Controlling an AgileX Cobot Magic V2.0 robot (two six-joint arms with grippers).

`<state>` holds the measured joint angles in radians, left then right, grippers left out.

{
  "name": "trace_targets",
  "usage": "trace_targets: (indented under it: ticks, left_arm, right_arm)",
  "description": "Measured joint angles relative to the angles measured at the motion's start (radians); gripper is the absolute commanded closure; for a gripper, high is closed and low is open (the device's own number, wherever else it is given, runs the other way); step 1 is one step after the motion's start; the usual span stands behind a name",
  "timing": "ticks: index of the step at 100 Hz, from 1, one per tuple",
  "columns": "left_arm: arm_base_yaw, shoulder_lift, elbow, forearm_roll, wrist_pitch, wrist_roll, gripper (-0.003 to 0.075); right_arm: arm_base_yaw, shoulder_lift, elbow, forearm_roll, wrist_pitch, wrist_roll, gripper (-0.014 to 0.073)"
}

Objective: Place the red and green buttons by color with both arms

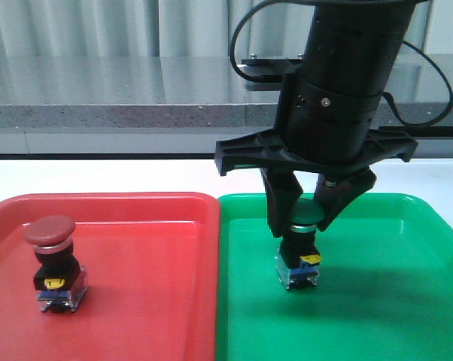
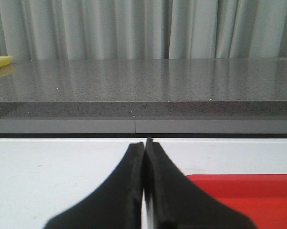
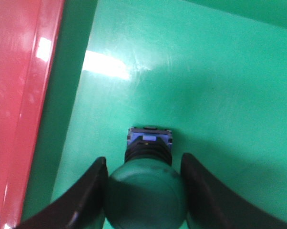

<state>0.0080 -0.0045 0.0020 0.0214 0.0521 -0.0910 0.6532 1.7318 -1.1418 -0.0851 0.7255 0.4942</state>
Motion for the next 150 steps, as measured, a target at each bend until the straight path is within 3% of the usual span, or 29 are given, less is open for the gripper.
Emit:
trace_targets:
  ticks: [11,48,70,91,131,150]
  left_arm:
    - [0.000,0.000,0.000,0.000,0.000,0.000,0.0741]
    - [0.000,0.000,0.000,0.000,0.000,0.000,0.0741]
    - [0.000,0.000,0.000,0.000,0.000,0.000,0.0741]
    - [0.000,0.000,0.000,0.000,0.000,0.000,0.0741]
    - [0.000,0.000,0.000,0.000,0.000,0.000,0.0741]
    - [0.000,0.000,0.000,0.000,0.000,0.000,0.0741]
  right_arm:
    - [0.000,0.000,0.000,0.000,-0.009,0.004,0.0142]
    - [0.000,-0.012,0.002,0.000,-0.030,0.006,0.0143]
    - [-0.025,-0.132,0.004,0.002,-0.032,0.004,0.0143]
    - [-0.150,-0.266,0.004,0.002,-0.013,-0.057,0.0143]
    - [-0.490,-0.479,0.092,0.018,0.017,-0.172,0.0150]
    - [-0.605,-0.565,0.190,0.085,-0.022,-0.309,0.0296]
